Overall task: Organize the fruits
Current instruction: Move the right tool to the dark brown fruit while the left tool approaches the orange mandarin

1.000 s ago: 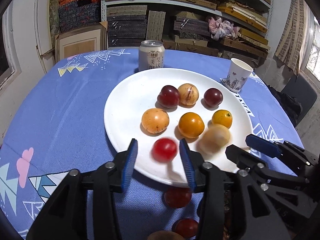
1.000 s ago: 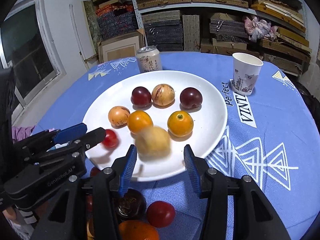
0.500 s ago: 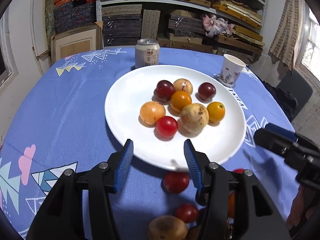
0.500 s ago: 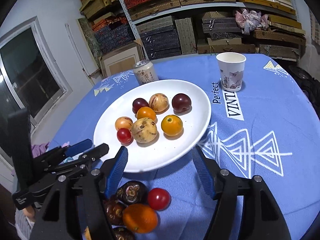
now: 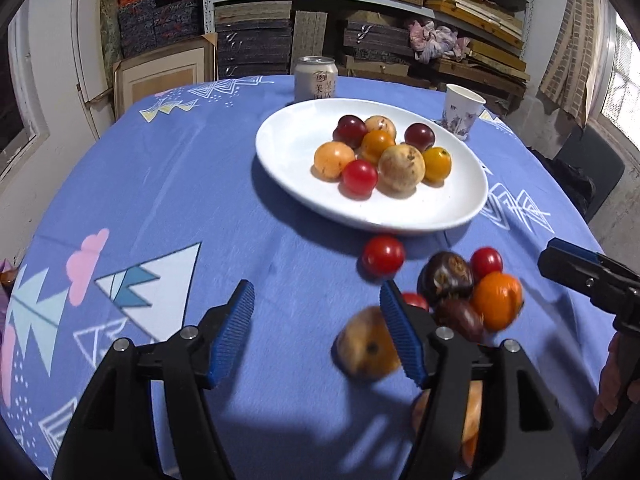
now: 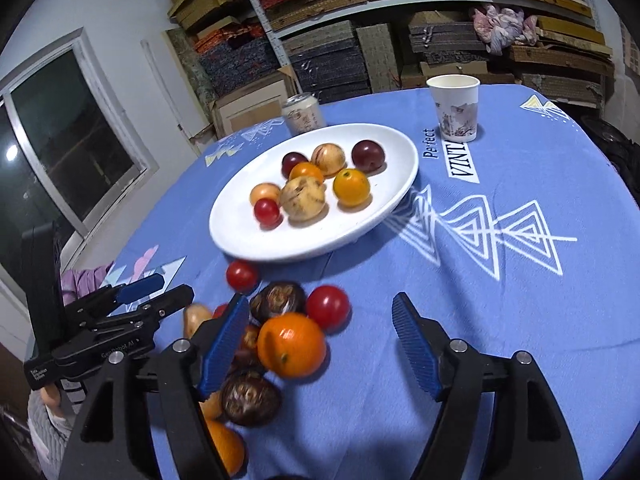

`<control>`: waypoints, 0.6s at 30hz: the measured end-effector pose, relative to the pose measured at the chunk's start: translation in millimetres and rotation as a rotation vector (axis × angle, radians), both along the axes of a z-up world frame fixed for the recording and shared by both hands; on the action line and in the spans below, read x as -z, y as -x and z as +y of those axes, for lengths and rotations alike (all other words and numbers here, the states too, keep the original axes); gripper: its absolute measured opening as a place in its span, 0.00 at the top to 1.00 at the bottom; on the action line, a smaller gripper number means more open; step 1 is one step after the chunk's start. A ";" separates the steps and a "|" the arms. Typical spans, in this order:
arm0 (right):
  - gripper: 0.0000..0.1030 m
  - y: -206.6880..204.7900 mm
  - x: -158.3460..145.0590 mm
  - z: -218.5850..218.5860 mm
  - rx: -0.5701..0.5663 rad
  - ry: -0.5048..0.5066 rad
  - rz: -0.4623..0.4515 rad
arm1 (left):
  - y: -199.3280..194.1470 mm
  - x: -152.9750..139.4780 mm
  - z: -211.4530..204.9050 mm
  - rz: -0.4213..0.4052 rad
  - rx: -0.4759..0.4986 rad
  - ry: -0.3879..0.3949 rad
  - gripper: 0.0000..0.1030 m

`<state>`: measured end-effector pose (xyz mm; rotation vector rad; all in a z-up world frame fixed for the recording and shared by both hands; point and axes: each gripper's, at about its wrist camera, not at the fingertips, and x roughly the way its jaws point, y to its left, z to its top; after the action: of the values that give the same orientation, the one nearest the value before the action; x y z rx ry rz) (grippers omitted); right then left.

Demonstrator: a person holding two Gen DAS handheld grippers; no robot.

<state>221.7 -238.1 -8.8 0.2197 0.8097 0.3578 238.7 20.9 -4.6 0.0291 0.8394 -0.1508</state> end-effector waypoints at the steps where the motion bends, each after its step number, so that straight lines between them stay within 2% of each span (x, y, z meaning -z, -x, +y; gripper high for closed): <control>1: 0.27 5.7 1.3 1.6 -0.008 0.004 0.000 | 5.6 -0.3 1.7 -0.007 -0.004 0.003 0.35; 8: 0.27 31.6 11.2 5.8 -0.015 0.038 -0.002 | 30.6 3.6 9.4 -0.023 -0.049 -0.007 0.33; 11: 0.27 43.1 12.4 5.1 -0.006 0.045 -0.012 | 46.6 -0.2 15.2 -0.043 -0.065 0.020 0.33; 18: 0.27 90.3 16.4 6.9 -0.036 0.064 -0.044 | 86.0 -1.5 6.5 -0.069 0.002 0.030 0.33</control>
<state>131.5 -231.3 -25.2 0.1370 0.7813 0.3686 152.7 27.5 -3.1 0.0071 0.7683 -0.1632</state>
